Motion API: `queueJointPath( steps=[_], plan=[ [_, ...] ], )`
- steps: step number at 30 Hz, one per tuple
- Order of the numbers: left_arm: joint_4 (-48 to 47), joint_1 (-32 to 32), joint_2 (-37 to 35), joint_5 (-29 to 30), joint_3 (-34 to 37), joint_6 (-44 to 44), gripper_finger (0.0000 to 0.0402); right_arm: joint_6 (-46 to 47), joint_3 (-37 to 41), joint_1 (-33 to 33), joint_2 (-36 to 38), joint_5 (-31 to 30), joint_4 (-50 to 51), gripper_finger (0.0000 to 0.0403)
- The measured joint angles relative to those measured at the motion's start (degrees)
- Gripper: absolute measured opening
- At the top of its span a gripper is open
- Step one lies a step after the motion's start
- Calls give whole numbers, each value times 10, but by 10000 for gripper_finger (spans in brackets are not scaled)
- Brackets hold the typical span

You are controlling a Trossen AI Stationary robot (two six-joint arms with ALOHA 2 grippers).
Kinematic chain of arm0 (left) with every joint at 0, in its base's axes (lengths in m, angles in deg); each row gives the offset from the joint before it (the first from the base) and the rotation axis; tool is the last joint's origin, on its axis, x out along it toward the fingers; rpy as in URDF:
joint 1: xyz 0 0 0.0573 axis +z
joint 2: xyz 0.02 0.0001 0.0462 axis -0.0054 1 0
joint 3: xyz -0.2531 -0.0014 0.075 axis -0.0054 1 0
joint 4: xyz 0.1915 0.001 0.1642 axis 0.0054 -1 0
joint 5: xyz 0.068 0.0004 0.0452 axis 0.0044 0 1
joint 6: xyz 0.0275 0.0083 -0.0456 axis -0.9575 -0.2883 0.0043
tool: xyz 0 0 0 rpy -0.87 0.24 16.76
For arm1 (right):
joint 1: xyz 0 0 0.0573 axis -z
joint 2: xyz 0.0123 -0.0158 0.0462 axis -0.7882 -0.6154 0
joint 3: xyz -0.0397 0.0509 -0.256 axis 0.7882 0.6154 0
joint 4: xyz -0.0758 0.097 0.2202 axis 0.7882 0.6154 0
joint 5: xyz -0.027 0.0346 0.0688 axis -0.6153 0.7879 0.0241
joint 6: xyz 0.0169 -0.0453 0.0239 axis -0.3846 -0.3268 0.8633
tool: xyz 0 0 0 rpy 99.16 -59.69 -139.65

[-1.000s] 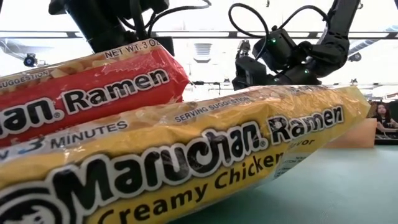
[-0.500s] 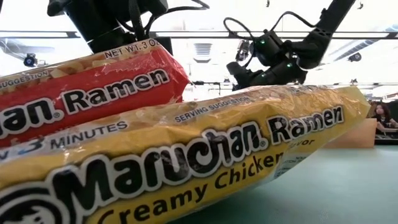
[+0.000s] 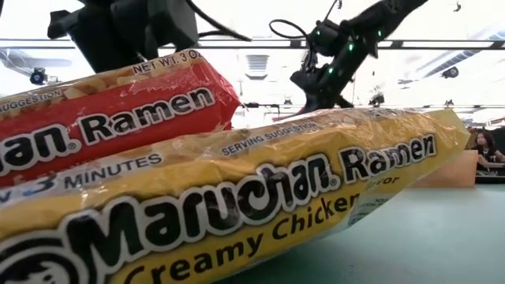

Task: Sort Maruchan noodles
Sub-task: Put the orange noodle pack into the orange bin

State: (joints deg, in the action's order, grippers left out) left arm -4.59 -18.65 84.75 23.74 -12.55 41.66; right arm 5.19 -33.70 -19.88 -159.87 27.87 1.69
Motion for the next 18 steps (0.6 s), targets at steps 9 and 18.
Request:
queueJointPath(
  steps=[9, 18],
  plan=[
    [-1, 2, 0, 28, 22, 41, 76, -6, -130, 1, 42, -107, 298, 24],
    [2, 5, 0, 30, 22, 44, 76, 63, -148, 2, 81, -141, 500, 23]
  ],
)
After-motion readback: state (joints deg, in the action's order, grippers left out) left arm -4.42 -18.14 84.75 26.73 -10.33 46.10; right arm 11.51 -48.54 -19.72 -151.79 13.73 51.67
